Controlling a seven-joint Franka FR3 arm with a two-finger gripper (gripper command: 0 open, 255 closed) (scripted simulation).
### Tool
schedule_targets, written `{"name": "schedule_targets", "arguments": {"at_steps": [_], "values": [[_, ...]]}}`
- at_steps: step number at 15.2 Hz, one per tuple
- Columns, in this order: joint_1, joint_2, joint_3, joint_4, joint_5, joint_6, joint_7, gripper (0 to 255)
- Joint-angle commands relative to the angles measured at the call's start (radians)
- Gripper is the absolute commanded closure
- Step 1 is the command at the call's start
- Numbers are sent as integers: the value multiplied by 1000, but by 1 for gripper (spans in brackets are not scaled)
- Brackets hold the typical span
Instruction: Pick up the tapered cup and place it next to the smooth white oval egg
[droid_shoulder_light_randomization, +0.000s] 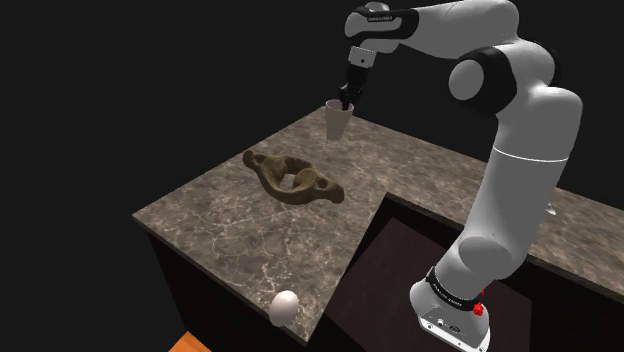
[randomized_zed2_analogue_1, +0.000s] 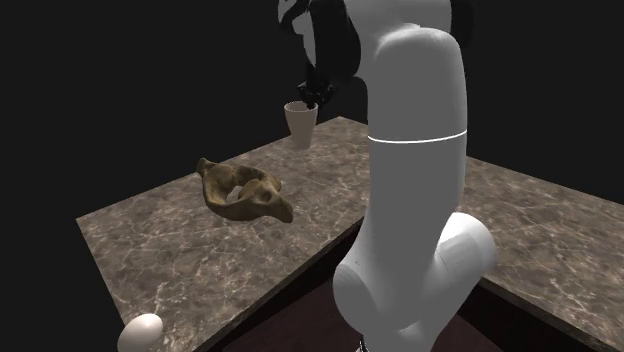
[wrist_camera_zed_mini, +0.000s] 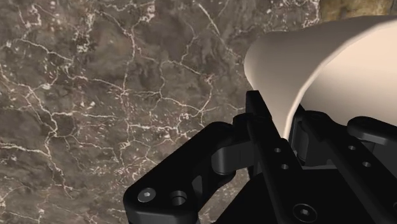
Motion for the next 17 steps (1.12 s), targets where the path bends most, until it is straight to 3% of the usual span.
{"name": "schedule_targets", "arguments": {"at_steps": [1, 9, 17], "values": [[36, -88, 5, -113, -29, 36, 34, 255], [126, -377, 74, -424, -117, 100, 204, 255], [177, -617, 185, -644, -144, 105, 383, 255]]}}
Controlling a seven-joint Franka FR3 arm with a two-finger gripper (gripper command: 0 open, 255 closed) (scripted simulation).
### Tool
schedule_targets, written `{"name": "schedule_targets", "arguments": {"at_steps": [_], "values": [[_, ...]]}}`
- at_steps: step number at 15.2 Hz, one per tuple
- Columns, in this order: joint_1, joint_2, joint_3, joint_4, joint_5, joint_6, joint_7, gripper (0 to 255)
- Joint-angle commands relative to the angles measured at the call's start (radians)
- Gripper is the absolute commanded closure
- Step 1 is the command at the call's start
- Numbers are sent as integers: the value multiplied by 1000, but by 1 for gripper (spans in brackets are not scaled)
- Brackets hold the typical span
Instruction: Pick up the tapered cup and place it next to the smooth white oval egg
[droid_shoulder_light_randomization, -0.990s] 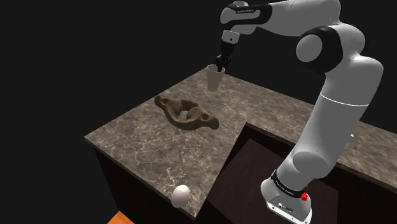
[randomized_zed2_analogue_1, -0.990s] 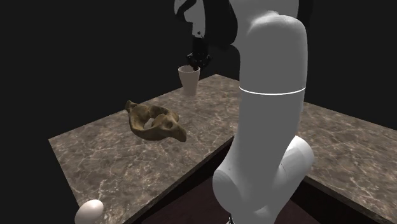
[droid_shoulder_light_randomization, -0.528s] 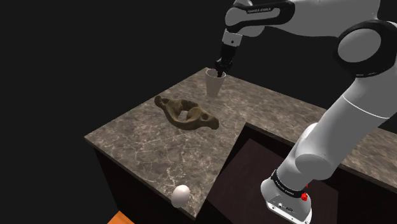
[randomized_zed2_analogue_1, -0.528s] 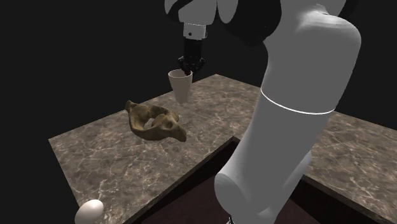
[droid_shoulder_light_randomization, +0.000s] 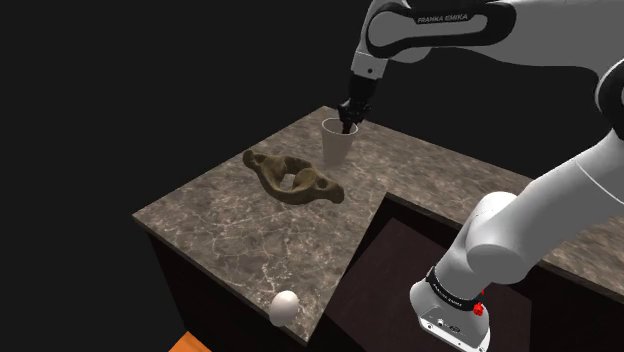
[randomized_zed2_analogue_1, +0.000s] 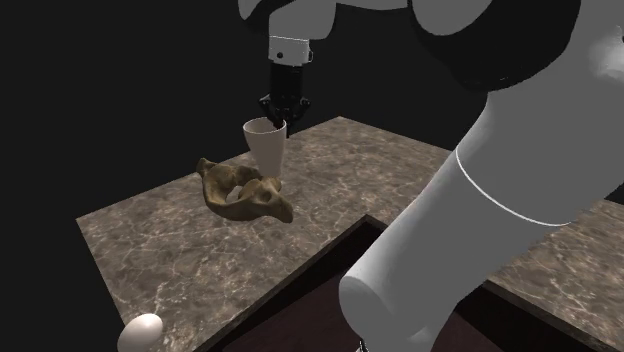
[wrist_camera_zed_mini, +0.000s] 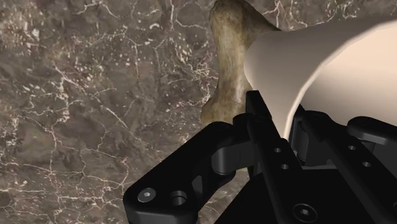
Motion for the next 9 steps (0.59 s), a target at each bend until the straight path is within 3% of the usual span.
{"name": "schedule_targets", "arguments": {"at_steps": [1, 9], "values": [[12, -50, 30, -39, 2, -6, 45, 255], [66, -238, 164, -175, 46, -37, 222, 255]]}}
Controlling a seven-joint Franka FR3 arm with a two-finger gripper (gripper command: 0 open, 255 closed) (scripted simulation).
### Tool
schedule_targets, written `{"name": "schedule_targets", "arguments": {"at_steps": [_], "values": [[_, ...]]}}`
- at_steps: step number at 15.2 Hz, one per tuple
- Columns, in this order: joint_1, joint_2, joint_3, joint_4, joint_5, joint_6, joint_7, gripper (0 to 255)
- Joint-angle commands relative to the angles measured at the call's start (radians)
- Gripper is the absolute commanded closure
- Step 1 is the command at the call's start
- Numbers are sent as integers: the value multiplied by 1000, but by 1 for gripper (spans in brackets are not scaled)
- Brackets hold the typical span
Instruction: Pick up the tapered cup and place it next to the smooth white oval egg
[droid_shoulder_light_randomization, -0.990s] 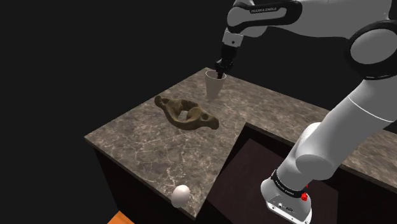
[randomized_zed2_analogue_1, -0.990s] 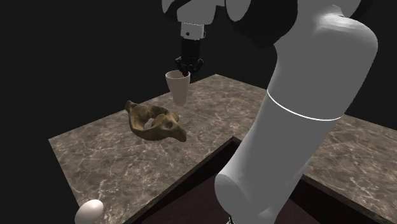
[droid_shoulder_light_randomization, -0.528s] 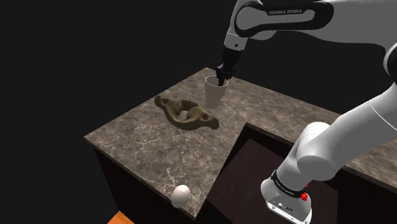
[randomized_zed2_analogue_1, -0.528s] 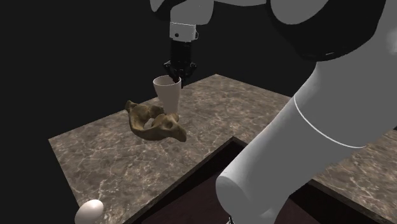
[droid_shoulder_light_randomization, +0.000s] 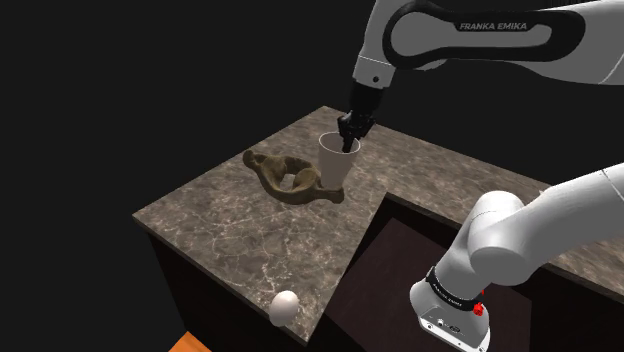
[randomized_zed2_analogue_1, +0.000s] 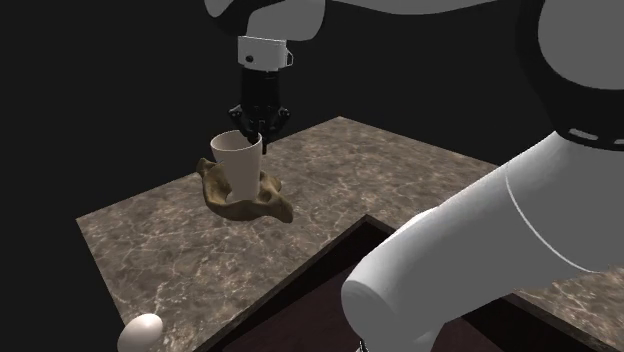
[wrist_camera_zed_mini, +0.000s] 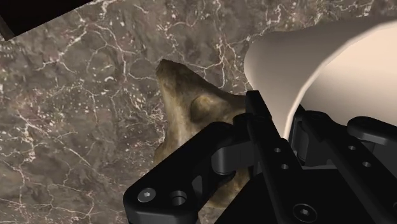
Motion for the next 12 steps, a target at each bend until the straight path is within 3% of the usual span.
{"name": "schedule_targets", "arguments": {"at_steps": [1, 12], "values": [[16, -36, 36, -12, 17, -17, 48, 255], [118, -185, 244, -68, 147, -66, 304, 255]]}}
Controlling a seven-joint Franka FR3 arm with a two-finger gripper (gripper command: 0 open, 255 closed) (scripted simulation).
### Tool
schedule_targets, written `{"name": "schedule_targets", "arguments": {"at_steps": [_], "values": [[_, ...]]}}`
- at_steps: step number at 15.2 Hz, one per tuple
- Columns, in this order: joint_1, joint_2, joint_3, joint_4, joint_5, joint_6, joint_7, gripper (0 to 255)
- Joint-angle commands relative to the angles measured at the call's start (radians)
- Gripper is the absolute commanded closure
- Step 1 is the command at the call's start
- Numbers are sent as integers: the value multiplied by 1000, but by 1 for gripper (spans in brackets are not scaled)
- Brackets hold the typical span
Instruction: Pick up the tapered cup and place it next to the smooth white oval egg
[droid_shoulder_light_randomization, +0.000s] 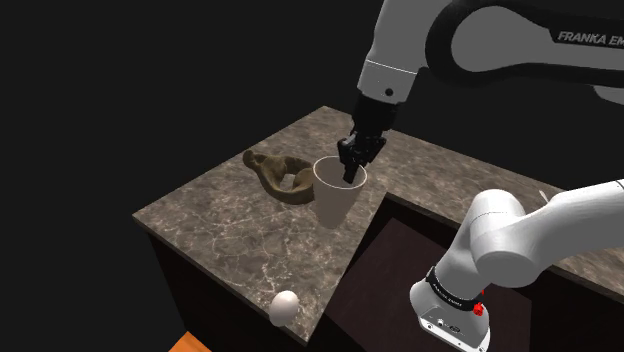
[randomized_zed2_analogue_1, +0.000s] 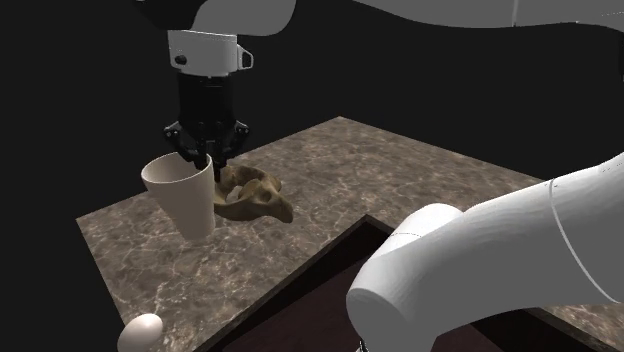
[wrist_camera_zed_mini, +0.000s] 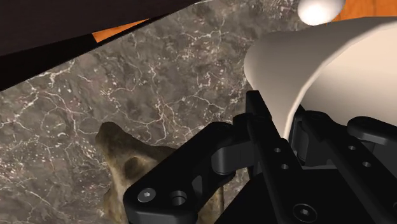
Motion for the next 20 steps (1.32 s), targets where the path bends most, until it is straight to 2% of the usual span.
{"name": "schedule_targets", "arguments": {"at_steps": [1, 6, 20], "values": [[18, -7, 42, 4, 27, -1, 50, 255], [61, -21, 141, 28, 90, -11, 167, 255], [76, -30, 180, -161, 130, 168, 138, 255]]}}
